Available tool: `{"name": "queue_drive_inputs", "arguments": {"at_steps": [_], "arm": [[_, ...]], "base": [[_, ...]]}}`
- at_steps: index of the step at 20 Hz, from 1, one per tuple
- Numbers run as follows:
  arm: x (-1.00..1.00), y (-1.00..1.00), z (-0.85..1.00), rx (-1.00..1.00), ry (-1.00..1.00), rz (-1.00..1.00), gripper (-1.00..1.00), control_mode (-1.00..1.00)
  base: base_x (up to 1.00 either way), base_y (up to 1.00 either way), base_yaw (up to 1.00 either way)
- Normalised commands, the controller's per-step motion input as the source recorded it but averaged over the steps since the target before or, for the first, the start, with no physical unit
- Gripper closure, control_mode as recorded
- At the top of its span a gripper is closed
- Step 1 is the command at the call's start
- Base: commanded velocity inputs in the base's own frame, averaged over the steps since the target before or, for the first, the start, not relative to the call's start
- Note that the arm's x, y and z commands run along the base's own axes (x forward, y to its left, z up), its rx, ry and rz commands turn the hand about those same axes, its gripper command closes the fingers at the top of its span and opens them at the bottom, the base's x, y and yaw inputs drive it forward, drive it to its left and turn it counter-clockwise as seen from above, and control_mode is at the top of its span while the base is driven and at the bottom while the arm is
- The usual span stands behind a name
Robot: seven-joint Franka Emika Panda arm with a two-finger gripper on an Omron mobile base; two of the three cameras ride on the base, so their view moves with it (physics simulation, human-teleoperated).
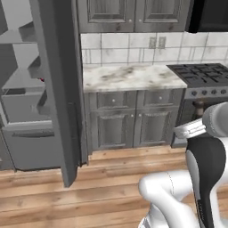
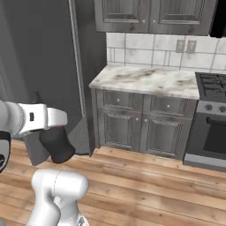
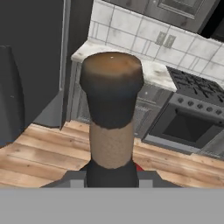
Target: Place the liquor on the top shelf of the fridge to keep it out of children's reach, and place the lemon and apple on lower shelves for easy access.
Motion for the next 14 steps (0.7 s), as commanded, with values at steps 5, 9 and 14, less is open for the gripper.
{"name": "queue_drive_inputs", "arguments": {"at_steps": [5,9,14], "arm": [[0.00,0.00,0.00,0.00,0.00,0.00,1.00,1.00],[0.00,0.00,0.00,0.00,0.00,0.00,1.00,1.00],[0.00,0.00,0.00,0.00,0.00,0.00,1.00,1.00]], "base": [[-0.07,0.95,0.03],[0.00,1.00,0.02],[0.00,1.00,0.00]]}}
